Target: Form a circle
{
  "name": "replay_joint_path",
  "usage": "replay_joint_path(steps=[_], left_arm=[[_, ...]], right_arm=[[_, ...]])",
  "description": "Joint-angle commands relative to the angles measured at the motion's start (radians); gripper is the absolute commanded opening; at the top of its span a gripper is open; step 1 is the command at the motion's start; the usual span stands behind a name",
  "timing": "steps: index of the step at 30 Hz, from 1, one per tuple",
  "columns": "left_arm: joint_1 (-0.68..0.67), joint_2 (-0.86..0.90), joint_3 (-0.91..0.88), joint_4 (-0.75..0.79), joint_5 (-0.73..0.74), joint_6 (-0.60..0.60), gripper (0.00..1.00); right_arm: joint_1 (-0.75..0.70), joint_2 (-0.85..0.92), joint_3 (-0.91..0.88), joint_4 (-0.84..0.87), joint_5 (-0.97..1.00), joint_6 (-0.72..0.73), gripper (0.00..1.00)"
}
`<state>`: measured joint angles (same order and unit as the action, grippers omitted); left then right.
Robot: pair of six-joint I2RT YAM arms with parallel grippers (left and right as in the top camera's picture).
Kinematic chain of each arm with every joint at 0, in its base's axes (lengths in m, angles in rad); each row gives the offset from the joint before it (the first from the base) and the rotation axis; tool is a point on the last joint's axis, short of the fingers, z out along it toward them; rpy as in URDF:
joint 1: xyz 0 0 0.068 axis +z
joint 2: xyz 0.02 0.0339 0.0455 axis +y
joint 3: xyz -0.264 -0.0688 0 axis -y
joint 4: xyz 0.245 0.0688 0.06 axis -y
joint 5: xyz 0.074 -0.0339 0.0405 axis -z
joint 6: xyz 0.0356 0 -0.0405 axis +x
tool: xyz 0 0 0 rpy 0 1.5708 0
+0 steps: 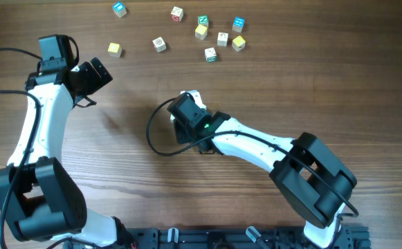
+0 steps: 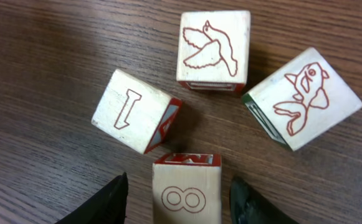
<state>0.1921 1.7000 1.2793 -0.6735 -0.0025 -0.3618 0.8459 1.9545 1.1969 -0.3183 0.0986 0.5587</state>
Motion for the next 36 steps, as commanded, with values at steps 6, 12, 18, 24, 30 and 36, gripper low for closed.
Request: replay_joint_path(steps=[6, 12, 18, 24, 30, 36], left_arm=[[0.002, -0.01, 0.005, 0.001, 0.001, -0.013, 1.0], [0.002, -0.01, 0.005, 0.0, 0.001, -0.013, 1.0], [0.002, -0.01, 0.005, 0.0, 0.001, -0.013, 1.0], [0.002, -0.01, 0.005, 0.0, 0.001, -0.013, 1.0], [0.002, -0.01, 0.005, 0.0, 0.001, -0.013, 1.0], [0.002, -0.01, 0.005, 0.0, 0.001, -0.013, 1.0]], right_arm=[[0.003, -0.149, 0.01, 0.011, 0.117, -0.058, 0.55], [-0.038, -0.194, 0.015, 0.015, 0.111, -0.117, 0.44], [-0.077, -0.194, 0.043, -0.021, 0.045, -0.114, 0.04], [-0.116, -0.193, 0.041, -0.087, 0.058, -0.14, 0.04], [-0.236, -0.193, 0.143, -0.193, -0.082, -0.218, 0.04], [-0.379, -0.19, 0.572, -0.4, -0.104, -0.3, 0.5]])
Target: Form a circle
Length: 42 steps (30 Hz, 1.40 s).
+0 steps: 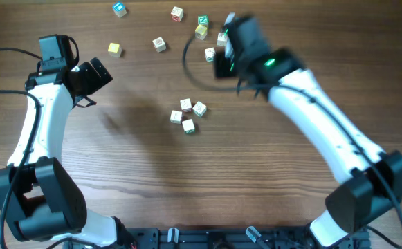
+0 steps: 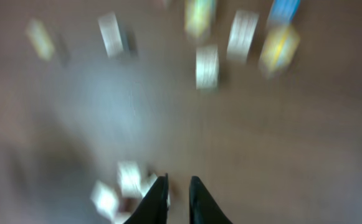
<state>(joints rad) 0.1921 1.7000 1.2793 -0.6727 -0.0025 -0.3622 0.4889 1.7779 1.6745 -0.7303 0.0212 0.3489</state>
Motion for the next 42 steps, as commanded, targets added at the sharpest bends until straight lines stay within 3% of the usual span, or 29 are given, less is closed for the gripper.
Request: replay_joint_path(steps=[1, 3, 5, 8, 15, 21, 28, 30, 32, 34, 37, 40, 42], left_arm=[[0.002, -0.01, 0.005, 0.0, 0.001, -0.013, 1.0], [0.002, -0.01, 0.005, 0.0, 0.001, -0.013, 1.0], [0.002, -0.01, 0.005, 0.0, 0.001, -0.013, 1.0], [0.002, -0.01, 0.005, 0.0, 0.001, -0.013, 1.0], [0.002, -0.01, 0.005, 0.0, 0.001, -0.013, 1.0], [0.002, -0.01, 0.005, 0.0, 0.001, -0.013, 1.0], [0.002, -0.01, 0.005, 0.0, 0.001, -0.013, 1.0], [0.002, -0.01, 0.005, 0.0, 0.001, -0.013, 1.0], [0.002, -0.01, 0.005, 0.0, 0.001, -0.013, 1.0], [0.002, -0.01, 0.005, 0.0, 0.001, -0.013, 1.0], [0.002, -0.01, 0.005, 0.0, 0.001, -0.013, 1.0], [0.002, -0.01, 0.005, 0.0, 0.001, -0.013, 1.0], [0.002, -0.01, 0.005, 0.0, 0.001, -0.013, 1.0]], right_arm=[[-0.022, -0.013, 0.094, 0.041, -0.026, -0.118, 0.65], [-0.022, 0.013, 0.093, 0.072, -0.025, -0.153, 0.78], [-0.022, 0.059, 0.092, 0.092, -0.023, -0.165, 0.78], [-0.022, 0.171, 0.087, 0.152, -0.023, -0.166, 0.96], [-0.022, 0.479, 0.087, 0.353, -0.018, -0.298, 1.0], [-0.029, 0.543, 0.087, 0.4, 0.011, -0.296, 1.0], [-0.031, 0.592, 0.086, 0.44, 0.09, -0.296, 0.86], [-0.031, 0.61, 0.086, 0.442, 0.086, -0.296, 0.72], [-0.03, 0.613, 0.086, 0.446, 0.083, -0.296, 0.67], [-0.03, 0.613, 0.086, 0.469, 0.083, -0.296, 0.5], [-0.03, 0.608, 0.087, 0.472, 0.083, -0.296, 0.45], [-0.03, 0.576, 0.087, 0.468, 0.083, -0.297, 0.2], [-0.03, 0.543, 0.087, 0.468, 0.084, -0.297, 0.14]])
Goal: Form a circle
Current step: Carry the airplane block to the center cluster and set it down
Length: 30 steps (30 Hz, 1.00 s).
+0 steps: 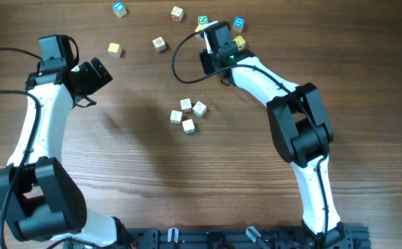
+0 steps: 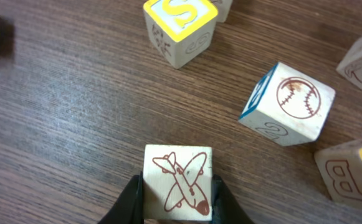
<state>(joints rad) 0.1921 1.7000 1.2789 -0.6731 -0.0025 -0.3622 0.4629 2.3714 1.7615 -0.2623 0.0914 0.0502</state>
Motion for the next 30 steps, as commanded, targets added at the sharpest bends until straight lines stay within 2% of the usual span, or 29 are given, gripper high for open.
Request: replay_joint_path(steps=[1, 4, 8, 11, 12, 15, 17, 20, 23, 25, 30], left_arm=[[0.002, -0.01, 0.006, 0.0, 0.001, -0.013, 1.0], [0.002, -0.01, 0.006, 0.0, 0.001, -0.013, 1.0], [0.002, -0.01, 0.006, 0.0, 0.001, -0.013, 1.0], [0.002, -0.01, 0.006, 0.0, 0.001, -0.013, 1.0], [0.002, -0.01, 0.006, 0.0, 0.001, -0.013, 1.0], [0.002, -0.01, 0.006, 0.0, 0.001, -0.013, 1.0], [0.002, -0.01, 0.006, 0.0, 0.001, -0.013, 1.0], [0.002, -0.01, 0.006, 0.0, 0.001, -0.013, 1.0], [0.002, -0.01, 0.006, 0.0, 0.001, -0.013, 1.0], [0.002, -0.01, 0.006, 0.0, 0.001, -0.013, 1.0], [0.002, -0.01, 0.006, 0.0, 0.001, -0.013, 1.0]], right_arm=[[-0.004, -0.07, 0.0, -0.003, 0.013, 0.002, 0.14], [-0.004, -0.149, 0.0, -0.042, 0.013, 0.002, 0.16], [-0.004, -0.358, 0.0, -0.215, 0.012, 0.002, 0.17], [-0.004, -0.526, 0.0, -0.434, -0.058, 0.003, 0.21], [-0.004, -0.588, 0.0, -0.565, -0.117, 0.002, 0.22], [-0.004, -0.607, -0.005, -0.775, -0.246, 0.005, 0.22], [0.001, -0.594, -0.045, -0.843, -0.304, 0.003, 0.23], [0.023, -0.594, -0.161, -0.835, -0.311, 0.004, 0.24], [0.06, -0.594, -0.315, -0.753, -0.316, 0.004, 0.26], [0.093, -0.594, -0.428, -0.649, -0.325, -0.002, 0.27], [0.176, -0.594, -0.656, -0.356, -0.308, -0.139, 0.31]])
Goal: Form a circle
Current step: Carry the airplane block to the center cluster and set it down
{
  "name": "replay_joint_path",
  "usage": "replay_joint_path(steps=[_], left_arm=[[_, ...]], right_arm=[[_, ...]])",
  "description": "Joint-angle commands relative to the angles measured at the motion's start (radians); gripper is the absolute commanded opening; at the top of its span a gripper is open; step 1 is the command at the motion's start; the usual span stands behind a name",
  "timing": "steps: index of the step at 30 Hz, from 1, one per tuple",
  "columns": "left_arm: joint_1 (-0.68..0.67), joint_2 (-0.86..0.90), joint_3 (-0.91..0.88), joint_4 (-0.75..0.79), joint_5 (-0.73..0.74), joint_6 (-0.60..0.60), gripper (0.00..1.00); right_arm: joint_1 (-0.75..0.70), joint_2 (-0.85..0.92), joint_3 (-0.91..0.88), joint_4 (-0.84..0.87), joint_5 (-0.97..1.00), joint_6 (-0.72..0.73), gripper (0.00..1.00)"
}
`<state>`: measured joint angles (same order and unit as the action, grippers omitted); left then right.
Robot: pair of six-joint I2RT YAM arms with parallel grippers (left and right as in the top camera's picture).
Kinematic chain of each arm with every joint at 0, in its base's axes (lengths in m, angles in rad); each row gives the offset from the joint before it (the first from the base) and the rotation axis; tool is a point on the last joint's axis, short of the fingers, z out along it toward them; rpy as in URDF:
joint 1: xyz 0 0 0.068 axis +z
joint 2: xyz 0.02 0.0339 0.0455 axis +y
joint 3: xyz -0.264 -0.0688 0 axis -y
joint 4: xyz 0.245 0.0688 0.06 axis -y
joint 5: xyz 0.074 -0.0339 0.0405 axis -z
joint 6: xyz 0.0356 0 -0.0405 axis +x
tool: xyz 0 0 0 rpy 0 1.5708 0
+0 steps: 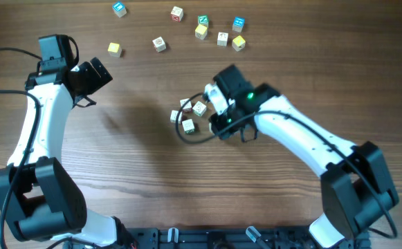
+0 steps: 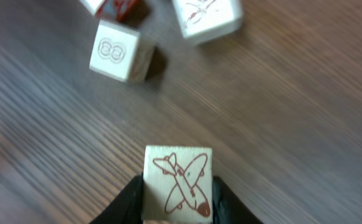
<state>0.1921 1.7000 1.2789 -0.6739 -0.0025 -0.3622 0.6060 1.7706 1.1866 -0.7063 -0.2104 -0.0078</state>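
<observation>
My right gripper (image 2: 177, 199) is shut on a wooden block with a red airplane drawing (image 2: 177, 183), held just above the table. Ahead of it lie a block marked 8 (image 2: 114, 51) and a second pale block (image 2: 205, 15), part of a small cluster (image 1: 187, 115) at mid-table. In the overhead view the right gripper (image 1: 218, 102) hangs just right of that cluster. Far off at the left, my left gripper (image 1: 93, 76) is still, and its jaws cannot be made out.
Several loose letter and picture blocks lie along the back edge, from a blue one (image 1: 120, 8) to a yellow one (image 1: 238, 43). The right arm's cable (image 1: 187, 135) loops beside the cluster. The table is brown wood (image 1: 117, 173).
My right gripper, still shut on the airplane block, has moved from the back row of blocks down to the right side of the mid-table cluster. The left arm has not moved.
My right gripper stood open around the 8 block among the cluster. It was then up near the back row, jaws nearly together and empty. Then it was shut on the airplane block there, and now holds it beside the cluster.
</observation>
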Motion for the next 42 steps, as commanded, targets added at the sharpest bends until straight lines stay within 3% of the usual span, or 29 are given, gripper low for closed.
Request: replay_joint_path(steps=[1, 7, 9, 13, 21, 22, 24, 28, 42], left_arm=[[0.002, -0.01, 0.006, 0.001, 0.001, -0.013, 1.0], [0.002, -0.01, 0.006, 0.001, 0.001, -0.013, 1.0], [0.002, -0.01, 0.006, 0.001, 0.001, -0.013, 1.0], [0.002, -0.01, 0.006, 0.001, 0.001, -0.013, 1.0], [0.002, -0.01, 0.006, 0.001, 0.001, -0.013, 1.0], [0.002, -0.01, 0.006, 0.001, 0.001, -0.013, 1.0], [0.002, -0.01, 0.006, 0.001, 0.001, -0.013, 1.0], [0.002, -0.01, 0.006, 0.001, 0.001, -0.013, 1.0], [0.002, -0.01, 0.006, 0.001, 0.001, -0.013, 1.0]], right_arm=[[0.038, 0.007, -0.101, 0.119, 0.009, -0.082, 0.31], [0.041, 0.007, -0.2, 0.331, 0.018, -0.078, 0.36], [0.041, 0.007, -0.207, 0.367, 0.018, -0.078, 0.41], [0.041, 0.007, -0.207, 0.375, 0.018, -0.078, 0.63], [0.041, 0.007, -0.207, 0.257, 0.045, 0.069, 0.61], [0.041, 0.007, -0.207, 0.235, 0.037, 0.072, 0.59], [0.041, 0.007, -0.207, 0.186, -0.021, 0.071, 0.45], [0.041, 0.007, -0.207, 0.2, -0.036, 0.069, 0.06], [0.041, 0.007, -0.207, 0.277, -0.05, 0.05, 0.04]])
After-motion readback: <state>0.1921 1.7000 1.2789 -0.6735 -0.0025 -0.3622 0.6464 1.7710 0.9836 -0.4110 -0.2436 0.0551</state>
